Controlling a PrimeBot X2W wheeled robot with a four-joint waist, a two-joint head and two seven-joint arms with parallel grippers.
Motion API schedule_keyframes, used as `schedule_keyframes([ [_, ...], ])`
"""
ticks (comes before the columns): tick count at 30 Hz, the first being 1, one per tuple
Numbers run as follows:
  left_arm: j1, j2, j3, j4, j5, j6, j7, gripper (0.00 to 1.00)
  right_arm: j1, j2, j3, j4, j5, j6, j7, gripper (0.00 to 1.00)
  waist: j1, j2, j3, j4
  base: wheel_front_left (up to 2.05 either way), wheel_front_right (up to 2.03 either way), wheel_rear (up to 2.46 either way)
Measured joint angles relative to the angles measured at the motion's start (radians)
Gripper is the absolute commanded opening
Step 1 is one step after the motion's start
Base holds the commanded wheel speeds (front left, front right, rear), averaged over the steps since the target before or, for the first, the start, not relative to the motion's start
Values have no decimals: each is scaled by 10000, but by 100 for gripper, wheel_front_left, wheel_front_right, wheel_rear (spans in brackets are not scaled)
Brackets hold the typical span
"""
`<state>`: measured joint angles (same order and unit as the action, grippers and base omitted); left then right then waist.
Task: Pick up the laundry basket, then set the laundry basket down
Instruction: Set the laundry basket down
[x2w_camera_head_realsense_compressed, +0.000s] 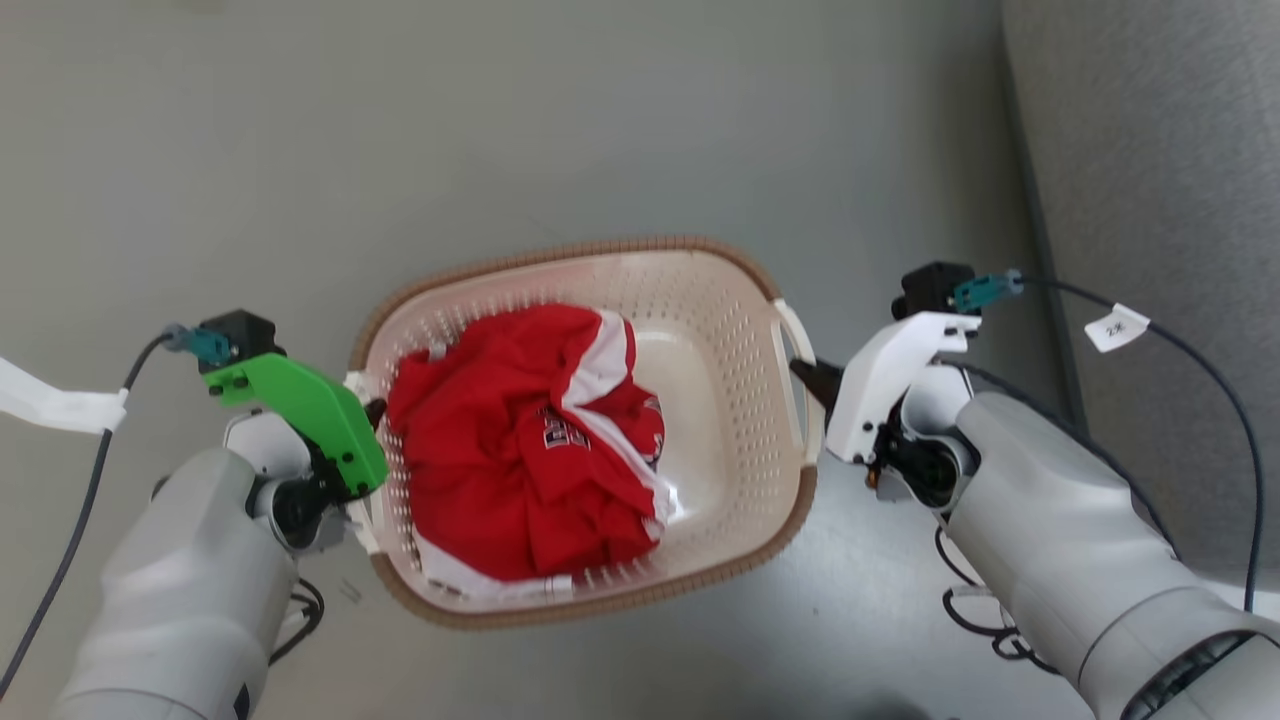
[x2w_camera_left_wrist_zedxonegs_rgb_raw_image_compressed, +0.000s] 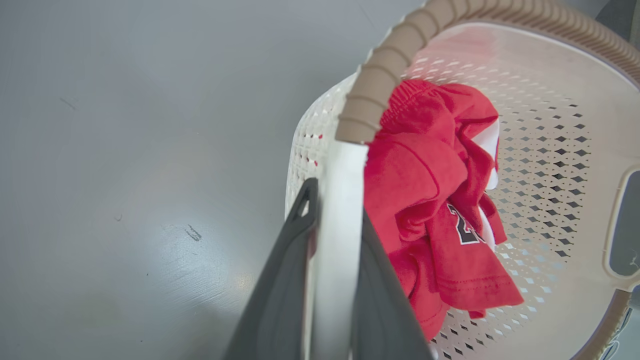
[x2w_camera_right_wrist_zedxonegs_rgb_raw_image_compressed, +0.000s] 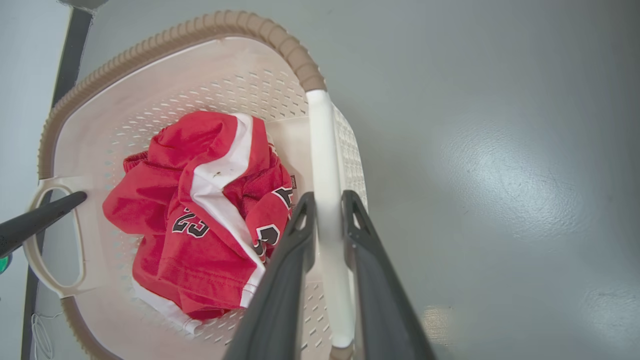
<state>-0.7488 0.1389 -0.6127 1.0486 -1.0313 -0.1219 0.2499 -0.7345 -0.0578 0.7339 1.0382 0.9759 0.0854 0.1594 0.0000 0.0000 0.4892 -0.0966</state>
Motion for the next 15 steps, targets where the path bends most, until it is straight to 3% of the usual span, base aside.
schedule_keyframes([
  [15,-913,12,-82,-48,600,-8,-1321,0,-759,17,161,-105,-407,-270,-1292,0,1,0,1849,139,0,0,0],
])
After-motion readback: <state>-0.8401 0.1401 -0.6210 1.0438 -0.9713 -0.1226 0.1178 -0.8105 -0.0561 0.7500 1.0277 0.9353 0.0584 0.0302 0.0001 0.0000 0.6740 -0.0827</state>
